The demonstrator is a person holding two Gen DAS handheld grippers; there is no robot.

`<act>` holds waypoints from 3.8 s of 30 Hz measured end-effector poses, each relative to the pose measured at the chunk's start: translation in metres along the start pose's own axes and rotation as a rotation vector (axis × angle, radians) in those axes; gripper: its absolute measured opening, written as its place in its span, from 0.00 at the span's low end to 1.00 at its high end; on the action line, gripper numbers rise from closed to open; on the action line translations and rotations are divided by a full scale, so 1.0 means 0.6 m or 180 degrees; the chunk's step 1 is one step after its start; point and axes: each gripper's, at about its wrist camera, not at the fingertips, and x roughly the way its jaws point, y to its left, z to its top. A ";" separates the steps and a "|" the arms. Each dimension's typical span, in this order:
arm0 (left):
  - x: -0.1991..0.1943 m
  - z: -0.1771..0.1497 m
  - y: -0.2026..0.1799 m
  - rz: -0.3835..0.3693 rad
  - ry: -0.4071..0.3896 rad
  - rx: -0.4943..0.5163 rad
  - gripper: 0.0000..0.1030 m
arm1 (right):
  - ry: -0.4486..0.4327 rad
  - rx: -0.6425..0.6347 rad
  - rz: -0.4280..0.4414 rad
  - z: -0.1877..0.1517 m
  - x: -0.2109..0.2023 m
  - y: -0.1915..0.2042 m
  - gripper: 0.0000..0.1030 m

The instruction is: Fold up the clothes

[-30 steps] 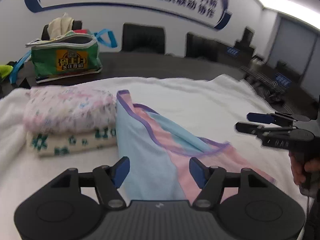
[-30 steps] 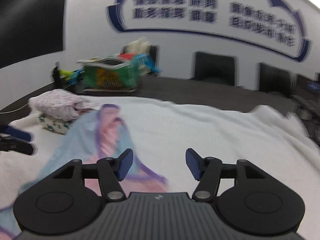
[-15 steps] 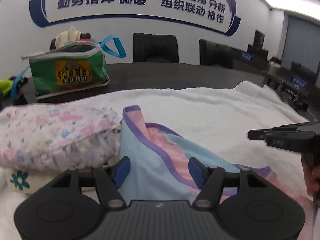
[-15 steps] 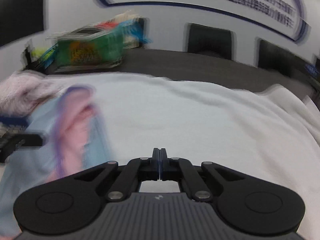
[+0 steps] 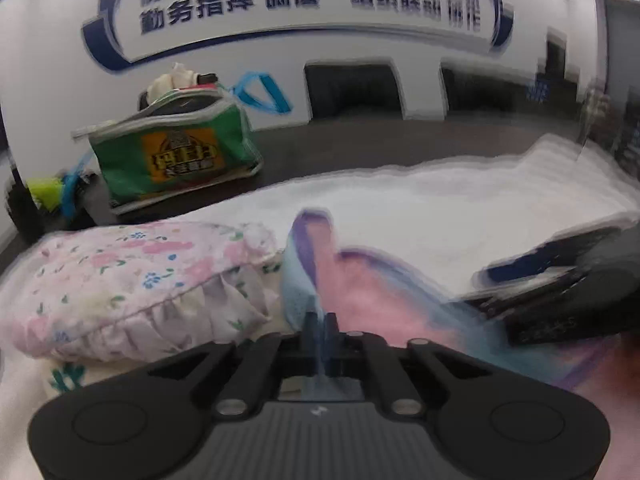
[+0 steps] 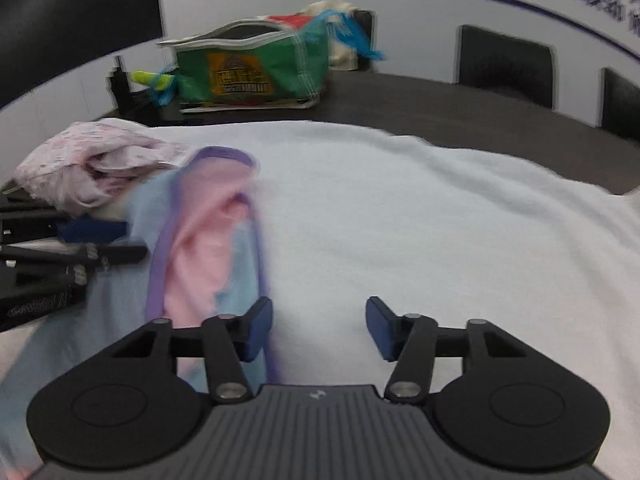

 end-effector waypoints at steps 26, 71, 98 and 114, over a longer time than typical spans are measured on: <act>-0.223 -0.206 0.141 -0.0234 -0.0076 -0.1084 0.01 | 0.0168 -0.0759 0.0543 0.002 -0.019 0.096 0.52; -0.311 -0.272 0.056 -0.1469 -0.0068 0.0380 0.69 | -0.0859 0.0265 -0.0588 -0.277 -0.465 0.173 0.76; -0.393 -0.281 0.139 -0.1034 -0.0215 -0.0509 0.00 | -0.0136 0.0281 0.0351 -0.361 -0.444 0.273 0.05; -0.350 -0.259 0.017 -0.1371 -0.0184 0.0119 0.46 | -0.0571 0.0832 -0.0391 -0.357 -0.481 0.187 0.56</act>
